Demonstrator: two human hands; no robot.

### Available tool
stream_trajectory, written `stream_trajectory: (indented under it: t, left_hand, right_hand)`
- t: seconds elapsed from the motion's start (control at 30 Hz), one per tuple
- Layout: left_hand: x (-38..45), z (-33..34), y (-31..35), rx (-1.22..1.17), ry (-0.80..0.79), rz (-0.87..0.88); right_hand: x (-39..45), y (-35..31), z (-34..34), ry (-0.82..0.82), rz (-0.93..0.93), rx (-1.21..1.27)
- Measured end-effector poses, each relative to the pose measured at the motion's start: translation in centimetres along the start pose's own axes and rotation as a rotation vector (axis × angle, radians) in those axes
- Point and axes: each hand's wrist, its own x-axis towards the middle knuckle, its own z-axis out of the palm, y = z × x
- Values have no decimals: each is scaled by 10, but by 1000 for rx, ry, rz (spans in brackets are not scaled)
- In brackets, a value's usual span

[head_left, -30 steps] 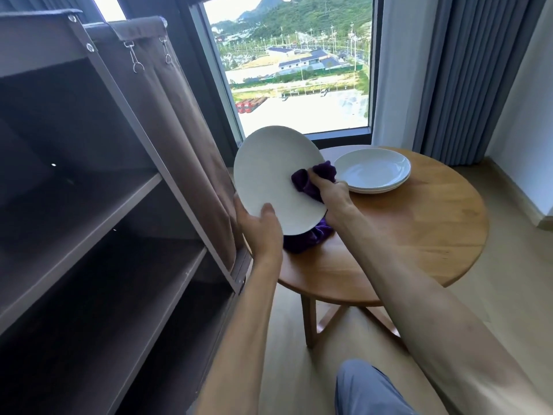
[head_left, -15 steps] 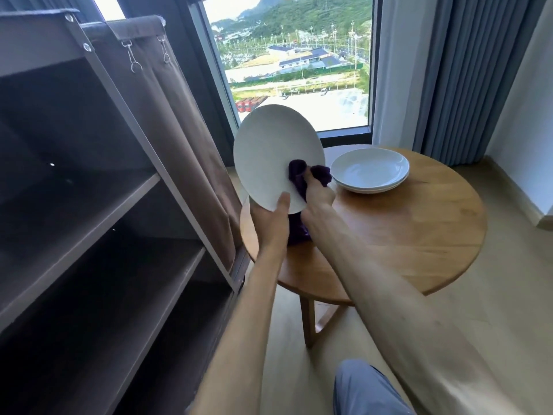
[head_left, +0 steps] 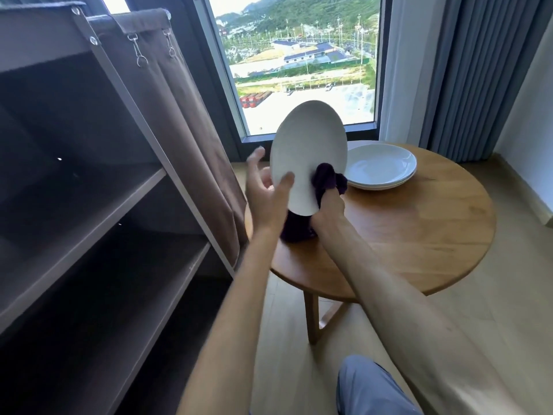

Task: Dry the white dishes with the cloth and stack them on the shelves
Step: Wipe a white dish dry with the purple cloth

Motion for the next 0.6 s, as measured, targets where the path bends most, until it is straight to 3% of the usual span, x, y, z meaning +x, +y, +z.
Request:
stream_trajectory:
  t: [0.17, 0.3, 0.37, 0.5, 0.6]
  left_hand:
    - [-13, 11, -21, 66, 86, -7]
    - [30, -40, 1, 367, -289, -31]
    - [44, -54, 15, 349, -347, -113]
    - [14, -28, 4, -139, -2, -111]
    - [-28, 9, -22, -153, 33, -105]
  right_hand:
    - [2, -12, -7, -56, -10, -85]
    - [15, -39, -18, -55, -91, -188]
    - [15, -39, -14, -93, -104, -261]
    - [13, -34, 5, 26, -102, -262]
    - [8, -25, 12, 78, 6, -281]
